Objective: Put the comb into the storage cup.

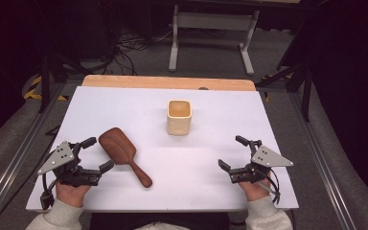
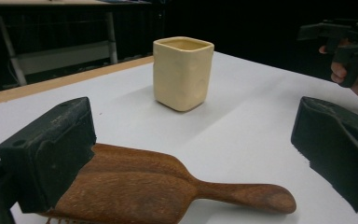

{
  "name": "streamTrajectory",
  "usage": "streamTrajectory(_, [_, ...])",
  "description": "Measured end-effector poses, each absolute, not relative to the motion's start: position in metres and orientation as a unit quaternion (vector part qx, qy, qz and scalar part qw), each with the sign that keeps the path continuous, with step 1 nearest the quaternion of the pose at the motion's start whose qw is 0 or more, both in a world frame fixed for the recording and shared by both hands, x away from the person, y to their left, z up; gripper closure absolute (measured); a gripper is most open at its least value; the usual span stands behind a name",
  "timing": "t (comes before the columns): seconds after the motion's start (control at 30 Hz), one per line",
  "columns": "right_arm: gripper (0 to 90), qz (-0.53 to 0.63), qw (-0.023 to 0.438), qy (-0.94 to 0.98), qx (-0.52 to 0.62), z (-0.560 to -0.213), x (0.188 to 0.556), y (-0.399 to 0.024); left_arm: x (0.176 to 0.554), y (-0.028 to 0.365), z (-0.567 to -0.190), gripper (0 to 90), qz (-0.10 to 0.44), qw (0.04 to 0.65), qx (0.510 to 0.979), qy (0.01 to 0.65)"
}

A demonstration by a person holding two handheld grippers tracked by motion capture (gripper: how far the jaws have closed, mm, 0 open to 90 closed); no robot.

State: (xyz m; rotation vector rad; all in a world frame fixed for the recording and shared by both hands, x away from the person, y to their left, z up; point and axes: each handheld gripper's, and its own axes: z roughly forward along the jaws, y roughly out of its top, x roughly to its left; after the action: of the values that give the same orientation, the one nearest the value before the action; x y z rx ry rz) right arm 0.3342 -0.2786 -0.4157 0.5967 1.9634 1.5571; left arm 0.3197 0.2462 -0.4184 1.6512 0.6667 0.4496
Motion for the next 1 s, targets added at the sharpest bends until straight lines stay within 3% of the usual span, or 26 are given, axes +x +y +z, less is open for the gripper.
streamTrajectory(0.57, [0.8, 0.581, 0.278, 0.732, 0.222, -0.415, 0.333, -0.28, 0.336, 0.208, -0.396, 3.9, 0.157, 0.6, 0.745, 0.245])
streamTrajectory(1.0, [0.8, 0.581, 0.274, 0.733, 0.222, -0.416, 0.334, -0.279, 0.349, 0.182, -0.392, 12.4, 0.127, 0.591, 0.766, 0.218])
